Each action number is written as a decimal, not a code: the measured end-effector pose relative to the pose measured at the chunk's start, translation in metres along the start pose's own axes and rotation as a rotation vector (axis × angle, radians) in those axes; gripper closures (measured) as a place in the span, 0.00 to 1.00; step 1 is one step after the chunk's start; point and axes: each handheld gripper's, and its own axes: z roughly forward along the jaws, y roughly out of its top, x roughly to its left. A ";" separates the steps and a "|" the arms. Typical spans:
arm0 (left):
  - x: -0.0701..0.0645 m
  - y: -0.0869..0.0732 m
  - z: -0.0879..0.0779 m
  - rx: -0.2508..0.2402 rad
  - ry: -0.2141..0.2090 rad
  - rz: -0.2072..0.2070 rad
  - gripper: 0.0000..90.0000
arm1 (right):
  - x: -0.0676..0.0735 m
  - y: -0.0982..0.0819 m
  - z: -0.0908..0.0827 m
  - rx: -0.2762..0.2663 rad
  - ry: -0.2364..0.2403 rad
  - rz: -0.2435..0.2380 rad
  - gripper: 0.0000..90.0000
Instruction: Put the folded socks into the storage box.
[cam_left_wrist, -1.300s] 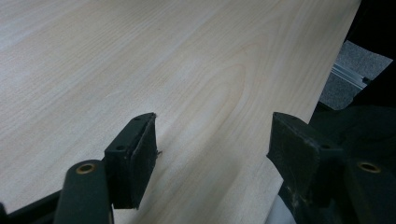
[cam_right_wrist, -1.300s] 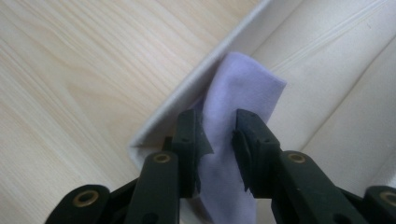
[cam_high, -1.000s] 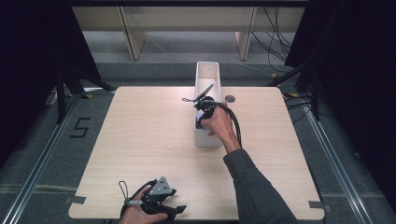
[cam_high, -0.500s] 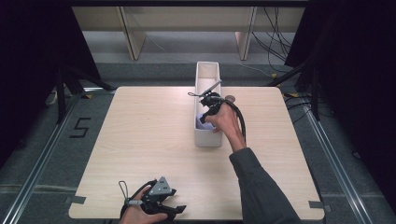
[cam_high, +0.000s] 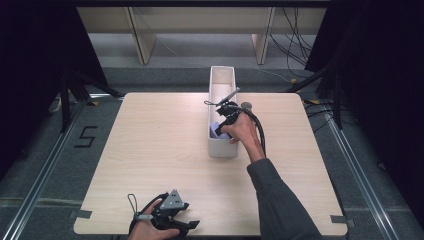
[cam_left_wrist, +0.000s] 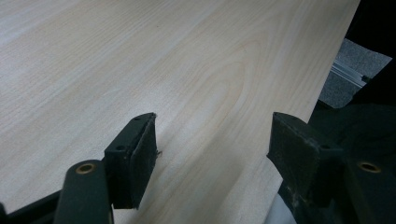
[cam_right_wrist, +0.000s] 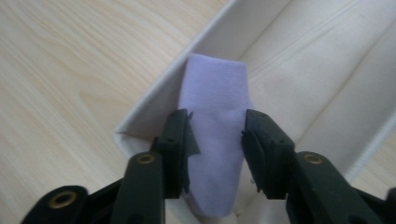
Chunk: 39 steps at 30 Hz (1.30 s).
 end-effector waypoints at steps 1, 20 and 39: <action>0.001 0.000 -0.001 0.007 0.003 0.009 0.35 | 0.001 0.000 0.000 0.000 0.012 -0.008 0.73; 0.002 0.000 -0.002 0.007 0.007 0.007 0.35 | 0.012 -0.007 -0.025 -0.061 0.045 -0.061 0.70; 0.006 0.001 -0.006 -0.011 0.024 -0.010 0.35 | 0.008 -0.080 -0.066 -0.079 0.070 -0.085 0.61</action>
